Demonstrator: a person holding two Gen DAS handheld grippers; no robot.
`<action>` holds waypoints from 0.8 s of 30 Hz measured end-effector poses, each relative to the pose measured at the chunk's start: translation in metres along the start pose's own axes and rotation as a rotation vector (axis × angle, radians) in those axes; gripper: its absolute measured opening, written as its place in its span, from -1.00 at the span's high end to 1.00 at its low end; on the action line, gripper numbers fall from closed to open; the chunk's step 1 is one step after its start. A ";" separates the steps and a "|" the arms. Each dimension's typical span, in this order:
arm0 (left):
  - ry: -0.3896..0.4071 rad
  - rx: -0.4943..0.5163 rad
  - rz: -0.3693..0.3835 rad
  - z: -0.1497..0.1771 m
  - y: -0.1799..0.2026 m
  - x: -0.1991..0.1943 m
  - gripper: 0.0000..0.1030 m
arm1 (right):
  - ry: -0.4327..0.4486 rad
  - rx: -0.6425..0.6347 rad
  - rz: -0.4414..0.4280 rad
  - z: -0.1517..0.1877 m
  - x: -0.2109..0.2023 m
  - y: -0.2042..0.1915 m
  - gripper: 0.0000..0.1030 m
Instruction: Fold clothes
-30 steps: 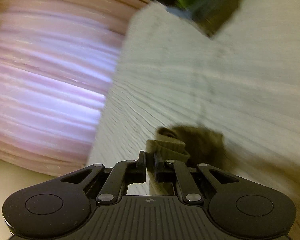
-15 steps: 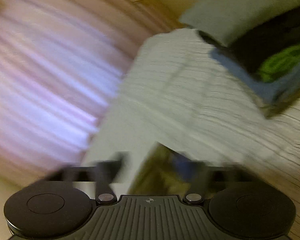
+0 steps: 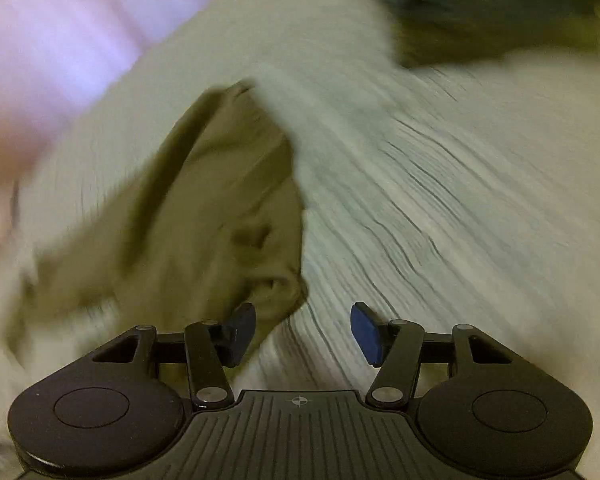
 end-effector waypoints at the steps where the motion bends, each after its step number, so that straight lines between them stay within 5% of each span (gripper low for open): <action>1: 0.002 -0.017 0.006 0.005 0.000 0.001 0.48 | 0.001 -0.102 0.014 -0.004 0.006 -0.011 -0.12; 5: 0.014 -0.080 0.035 0.020 0.002 0.007 0.14 | 0.007 -0.389 0.043 -0.023 0.034 -0.044 -0.12; 7: 0.028 -0.100 0.044 0.018 0.006 0.013 -0.18 | 0.012 -0.408 0.053 -0.030 0.047 -0.045 -0.12; 10: 0.056 -0.126 0.045 0.013 0.009 0.022 -0.20 | 0.030 -0.389 0.048 -0.041 0.056 -0.035 -0.10; 11: 0.065 -0.126 0.043 0.012 0.011 0.025 -0.14 | 0.047 -0.362 0.035 -0.046 0.052 -0.031 0.36; 12: 0.070 -0.100 0.036 0.011 0.013 0.028 0.27 | 0.064 -0.335 0.022 -0.052 0.048 -0.027 0.89; 13: 0.076 -0.073 0.030 0.009 0.015 0.031 0.92 | 0.082 -0.308 0.008 -0.057 0.045 -0.023 0.89; 15: 0.086 -0.028 0.032 0.007 0.020 0.030 0.97 | 0.116 -0.254 -0.018 -0.067 0.037 -0.014 0.90; 20: 0.201 0.031 0.038 -0.005 0.020 -0.011 0.97 | 0.328 0.300 -0.165 -0.106 -0.043 0.069 0.92; 24: 0.290 0.048 0.011 -0.013 0.004 -0.053 0.97 | 0.421 0.596 -0.245 -0.098 -0.109 0.130 0.93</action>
Point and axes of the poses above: each gripper's, at about its wrist camera, not at the fingertips, and x roughly the way its jaws point, y to its right, z to its underside, the point moved 10 cm from there along x, roughly the way its jaws point, and after that the axes turned 11 degrees about -z, right-handed, at the moved point
